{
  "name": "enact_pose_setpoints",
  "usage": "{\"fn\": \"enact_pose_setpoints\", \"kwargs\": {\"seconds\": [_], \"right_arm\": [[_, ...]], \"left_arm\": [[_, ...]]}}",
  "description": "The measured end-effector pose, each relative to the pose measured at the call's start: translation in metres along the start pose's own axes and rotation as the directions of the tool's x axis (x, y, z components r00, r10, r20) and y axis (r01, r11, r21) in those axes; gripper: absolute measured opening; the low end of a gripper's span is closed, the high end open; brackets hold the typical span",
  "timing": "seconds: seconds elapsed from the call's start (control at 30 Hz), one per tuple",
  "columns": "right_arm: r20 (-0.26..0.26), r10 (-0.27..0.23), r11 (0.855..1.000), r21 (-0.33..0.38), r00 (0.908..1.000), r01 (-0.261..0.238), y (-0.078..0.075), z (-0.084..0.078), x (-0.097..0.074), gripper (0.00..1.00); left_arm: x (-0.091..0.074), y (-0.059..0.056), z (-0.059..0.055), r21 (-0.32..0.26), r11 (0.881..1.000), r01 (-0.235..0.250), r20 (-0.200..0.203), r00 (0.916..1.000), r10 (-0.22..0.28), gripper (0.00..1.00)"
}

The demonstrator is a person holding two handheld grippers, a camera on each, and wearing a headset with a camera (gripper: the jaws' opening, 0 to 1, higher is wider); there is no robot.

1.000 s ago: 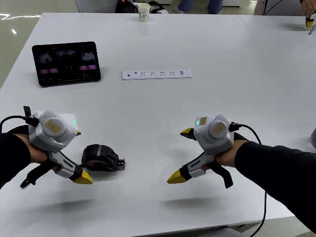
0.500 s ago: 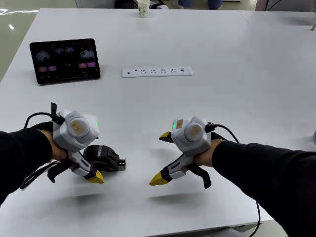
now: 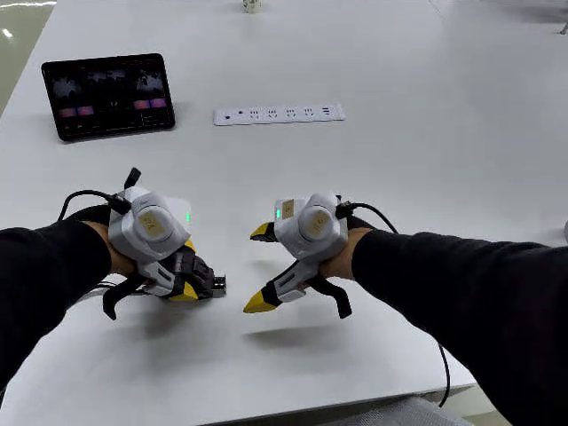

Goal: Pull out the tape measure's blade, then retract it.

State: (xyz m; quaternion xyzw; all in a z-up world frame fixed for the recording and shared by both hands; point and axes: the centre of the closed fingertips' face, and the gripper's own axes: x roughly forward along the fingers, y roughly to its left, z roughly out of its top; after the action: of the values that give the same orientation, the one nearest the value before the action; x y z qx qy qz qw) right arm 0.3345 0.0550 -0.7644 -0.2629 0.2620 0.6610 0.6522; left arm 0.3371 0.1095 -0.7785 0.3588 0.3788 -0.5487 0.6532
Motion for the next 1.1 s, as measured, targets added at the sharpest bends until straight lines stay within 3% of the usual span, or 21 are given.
{"fn": "enact_pose_setpoints", "kwargs": {"seconds": [0.4,0.57,0.73,1.03,1.1], "right_arm": [[-0.034,0.032,0.999,-0.013,0.9989,-0.032,0.003,-0.001,0.019,0.65],[-0.070,0.050,0.999,-0.018,0.9963,-0.051,0.005,-0.009,0.035,0.61],[-0.126,0.094,0.995,-0.023,0.9876,-0.097,0.015,-0.020,0.046,0.54],[-0.097,0.051,0.998,-0.030,0.9940,-0.054,0.004,-0.009,0.052,0.34],[-0.106,0.031,0.997,-0.069,0.9939,-0.038,0.000,-0.007,0.051,0.32]], "left_arm": [[0.000,0.003,0.000,-0.078,0.996,-0.041,0.002,0.9992,0.041,0.34],[0.000,0.003,-0.001,-0.081,0.996,-0.042,-0.010,0.9991,0.042,0.34],[0.000,0.004,-0.001,-0.086,0.996,-0.037,-0.006,0.9993,0.037,0.34],[0.002,0.006,-0.002,-0.088,0.995,-0.040,-0.001,0.9992,0.040,0.34],[0.003,0.006,-0.002,-0.087,0.995,-0.040,-0.002,0.9992,0.040,0.34]]}}
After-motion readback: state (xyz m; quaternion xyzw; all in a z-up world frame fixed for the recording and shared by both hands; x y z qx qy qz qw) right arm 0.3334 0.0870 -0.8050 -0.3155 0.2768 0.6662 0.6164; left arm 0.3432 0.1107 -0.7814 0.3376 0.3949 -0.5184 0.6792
